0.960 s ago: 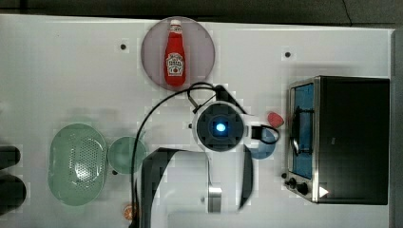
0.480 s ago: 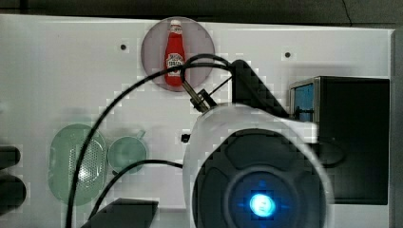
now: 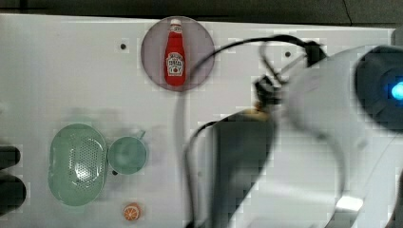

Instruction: Pick banana from table and place on oven.

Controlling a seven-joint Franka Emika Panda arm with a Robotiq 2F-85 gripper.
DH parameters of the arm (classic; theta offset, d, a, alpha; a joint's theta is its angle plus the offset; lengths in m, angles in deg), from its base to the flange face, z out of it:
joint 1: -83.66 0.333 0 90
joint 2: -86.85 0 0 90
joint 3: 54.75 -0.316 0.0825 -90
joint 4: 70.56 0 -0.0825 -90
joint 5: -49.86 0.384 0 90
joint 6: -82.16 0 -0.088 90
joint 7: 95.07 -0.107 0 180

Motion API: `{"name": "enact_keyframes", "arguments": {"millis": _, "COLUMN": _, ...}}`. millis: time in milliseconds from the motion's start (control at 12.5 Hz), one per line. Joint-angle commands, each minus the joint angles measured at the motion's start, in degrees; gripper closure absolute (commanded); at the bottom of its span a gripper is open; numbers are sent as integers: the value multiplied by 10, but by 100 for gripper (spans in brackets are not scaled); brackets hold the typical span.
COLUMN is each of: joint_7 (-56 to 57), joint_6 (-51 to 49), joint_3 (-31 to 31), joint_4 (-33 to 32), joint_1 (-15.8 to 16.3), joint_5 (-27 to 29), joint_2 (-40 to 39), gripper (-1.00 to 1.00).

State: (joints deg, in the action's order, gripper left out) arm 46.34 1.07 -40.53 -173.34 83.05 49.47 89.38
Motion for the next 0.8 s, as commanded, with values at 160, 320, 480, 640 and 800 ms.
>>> {"name": "enact_keyframes", "arguments": {"millis": 160, "joint_7": 217, "joint_6": 85, "joint_3": 108, "joint_4": 4, "joint_1": -48, "joint_5": -12, "joint_2": -48, "gripper": 58}}
{"name": "enact_keyframes", "arguments": {"millis": 320, "joint_7": 303, "joint_6": 126, "joint_3": 163, "joint_4": 4, "joint_1": -51, "joint_5": -11, "joint_2": -80, "gripper": 58}}
{"name": "enact_keyframes", "arguments": {"millis": 480, "joint_7": 348, "joint_6": 127, "joint_3": 194, "joint_4": 3, "joint_1": -52, "joint_5": -3, "joint_2": -114, "gripper": 58}}
{"name": "enact_keyframes", "arguments": {"millis": 640, "joint_7": 351, "joint_6": 128, "joint_3": 207, "joint_4": 3, "joint_1": -54, "joint_5": 10, "joint_2": -139, "gripper": 53}}
{"name": "enact_keyframes", "arguments": {"millis": 800, "joint_7": 351, "joint_6": 137, "joint_3": 208, "joint_4": 3, "joint_1": -54, "joint_5": 14, "joint_2": -153, "gripper": 11}}
